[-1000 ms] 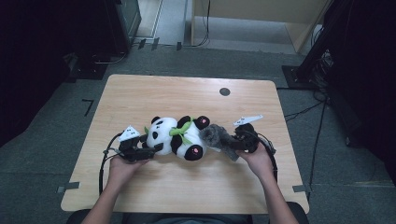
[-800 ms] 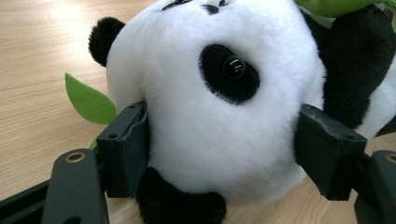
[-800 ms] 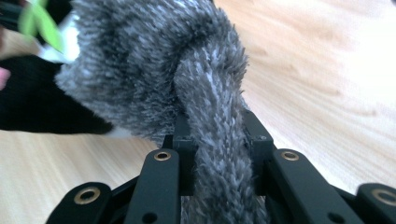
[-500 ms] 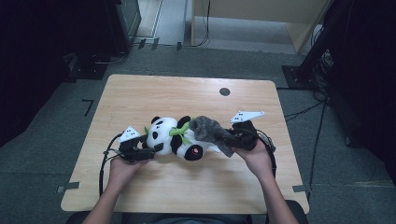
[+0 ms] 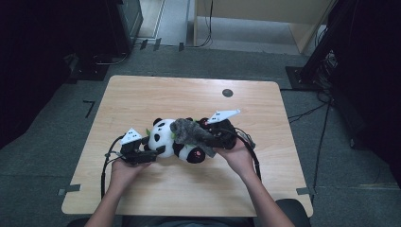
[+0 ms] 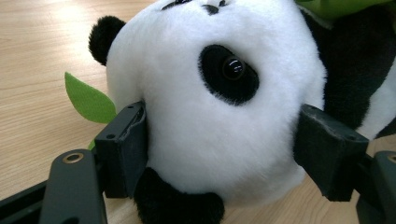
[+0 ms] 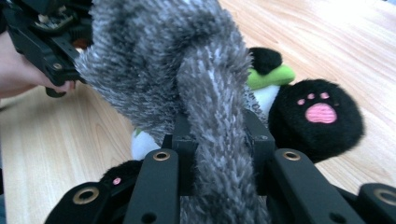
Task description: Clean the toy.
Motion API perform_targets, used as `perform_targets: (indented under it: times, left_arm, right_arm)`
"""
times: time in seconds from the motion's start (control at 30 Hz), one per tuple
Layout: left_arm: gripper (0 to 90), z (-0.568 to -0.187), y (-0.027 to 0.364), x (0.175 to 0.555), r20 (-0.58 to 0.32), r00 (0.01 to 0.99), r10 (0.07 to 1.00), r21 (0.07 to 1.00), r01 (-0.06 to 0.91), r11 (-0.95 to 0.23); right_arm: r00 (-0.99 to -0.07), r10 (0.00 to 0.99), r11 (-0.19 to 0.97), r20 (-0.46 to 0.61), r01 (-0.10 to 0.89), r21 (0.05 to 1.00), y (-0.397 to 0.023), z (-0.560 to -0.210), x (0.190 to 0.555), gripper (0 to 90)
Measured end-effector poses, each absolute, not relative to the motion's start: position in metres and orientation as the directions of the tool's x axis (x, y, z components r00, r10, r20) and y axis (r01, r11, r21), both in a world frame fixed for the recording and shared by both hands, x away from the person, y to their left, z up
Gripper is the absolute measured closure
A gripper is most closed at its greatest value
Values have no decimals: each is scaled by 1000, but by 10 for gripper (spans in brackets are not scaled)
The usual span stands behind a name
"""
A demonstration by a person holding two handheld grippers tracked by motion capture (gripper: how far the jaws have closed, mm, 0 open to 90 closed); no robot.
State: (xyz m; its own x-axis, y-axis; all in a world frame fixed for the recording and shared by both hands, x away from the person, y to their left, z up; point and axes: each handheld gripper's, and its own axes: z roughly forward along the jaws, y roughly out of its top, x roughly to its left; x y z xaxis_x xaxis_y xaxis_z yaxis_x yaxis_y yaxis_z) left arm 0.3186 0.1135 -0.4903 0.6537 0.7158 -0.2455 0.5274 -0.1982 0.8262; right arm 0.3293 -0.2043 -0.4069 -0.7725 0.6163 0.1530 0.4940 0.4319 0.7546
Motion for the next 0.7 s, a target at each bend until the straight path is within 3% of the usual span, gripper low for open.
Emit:
perform_targets:
  times: [0.7]
  left_arm:
    - [160, -491, 113, 320, -252, 655, 712, 820, 536, -202]
  right_arm:
    - [-716, 670, 428, 195, 588, 687, -239, -438, 325, 719]
